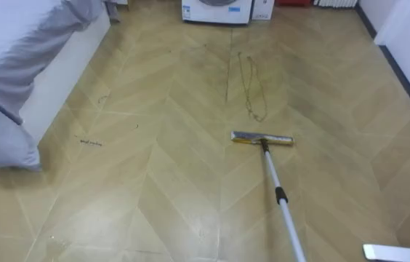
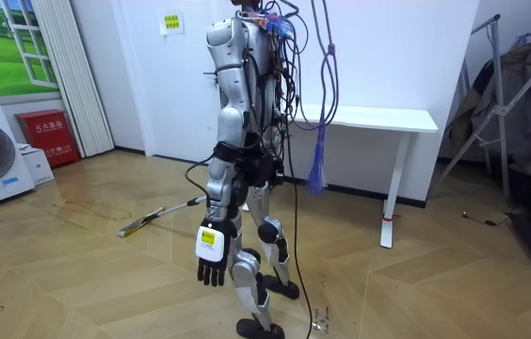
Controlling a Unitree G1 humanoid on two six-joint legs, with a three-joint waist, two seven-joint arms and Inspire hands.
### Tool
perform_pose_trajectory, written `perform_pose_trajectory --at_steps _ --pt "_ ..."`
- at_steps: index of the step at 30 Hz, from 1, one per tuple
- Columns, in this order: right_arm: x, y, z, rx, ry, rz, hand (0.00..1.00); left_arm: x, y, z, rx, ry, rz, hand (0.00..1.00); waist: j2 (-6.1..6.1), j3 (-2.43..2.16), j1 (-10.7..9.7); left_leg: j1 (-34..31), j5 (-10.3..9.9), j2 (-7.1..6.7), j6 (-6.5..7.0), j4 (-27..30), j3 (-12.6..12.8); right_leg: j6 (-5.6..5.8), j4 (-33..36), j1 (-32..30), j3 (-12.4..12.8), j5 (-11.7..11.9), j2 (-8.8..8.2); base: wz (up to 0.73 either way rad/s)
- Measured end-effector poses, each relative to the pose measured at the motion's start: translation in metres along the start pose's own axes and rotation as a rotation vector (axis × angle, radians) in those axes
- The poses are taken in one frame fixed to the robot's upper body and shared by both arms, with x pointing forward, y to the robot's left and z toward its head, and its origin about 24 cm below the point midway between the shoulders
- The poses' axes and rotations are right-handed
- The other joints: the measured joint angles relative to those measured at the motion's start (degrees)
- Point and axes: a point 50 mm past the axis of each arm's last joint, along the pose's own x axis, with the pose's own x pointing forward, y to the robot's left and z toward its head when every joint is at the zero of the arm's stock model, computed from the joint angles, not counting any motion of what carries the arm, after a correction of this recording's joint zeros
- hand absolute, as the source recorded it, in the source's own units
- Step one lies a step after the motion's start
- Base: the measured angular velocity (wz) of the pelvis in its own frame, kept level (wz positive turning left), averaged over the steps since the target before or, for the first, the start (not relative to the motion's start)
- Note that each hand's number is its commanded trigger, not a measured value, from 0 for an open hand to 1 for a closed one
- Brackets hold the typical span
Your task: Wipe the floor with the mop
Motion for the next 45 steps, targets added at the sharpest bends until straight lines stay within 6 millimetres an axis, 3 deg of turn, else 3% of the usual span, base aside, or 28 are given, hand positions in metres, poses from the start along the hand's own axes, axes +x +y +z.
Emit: perform_pose_trajectory --at_steps 12,21,24,33,37,42,45 --pt "-0.001 -0.005 0.003 0.011 -0.012 0.005 1.00 0.000 0.000 -0.002 0.002 0.013 -0.031 0.00 0.56 0.04 0.0 -0.9 0.0 0.06 0.00 0.0 -0.1 -0.01 0.1 -0.8 -0.4 0.0 0.01 0.00" --pt "-0.001 -0.006 0.006 0.011 -0.007 0.002 1.00 0.000 -0.001 -0.001 0.021 0.018 -0.042 0.00 0.28 0.12 0.0 -2.3 0.0 0.04 0.00 0.2 -0.3 -0.01 0.0 -1.9 -0.9 0.0 -0.04 0.02" --pt "-0.001 -0.007 0.009 0.017 -0.011 0.000 1.00 0.000 0.000 0.008 0.024 -0.003 -0.040 0.00 0.20 0.10 -0.2 -4.7 0.0 -0.06 0.01 1.2 -1.0 -0.03 0.5 -3.8 -1.6 0.0 -0.13 0.11" --pt "-0.004 -0.010 0.028 0.033 -0.059 -0.027 1.00 0.000 0.003 0.038 0.081 -0.080 -0.017 0.00 0.81 0.28 -0.2 -14.1 0.0 0.22 0.01 5.6 -1.9 -0.13 4.6 -12.5 -2.2 0.1 -0.28 0.04" --pt "-0.006 -0.013 0.043 0.048 -0.117 -0.052 1.00 0.000 0.002 0.060 0.133 -0.137 -0.003 0.00 1.33 0.80 -0.2 -21.2 0.0 0.23 0.07 9.0 -2.1 -0.31 8.5 -19.9 -2.1 0.0 -0.69 0.00" --pt "-0.008 -0.021 0.044 0.053 -0.122 -0.076 1.00 -0.001 0.003 0.068 0.125 -0.158 0.007 0.00 2.04 1.12 0.1 -30.8 0.1 -0.22 0.12 15.1 -1.8 -1.14 17.9 -30.8 -2.0 -1.9 -2.41 0.01" --pt "-0.008 -0.029 0.041 0.077 -0.116 -0.103 1.00 -0.001 0.004 0.072 0.124 -0.165 0.022 0.00 2.09 1.21 0.0 -36.7 -0.2 -1.21 0.43 19.4 -1.8 -1.50 24.3 -37.4 -1.7 -4.7 -4.10 0.14"
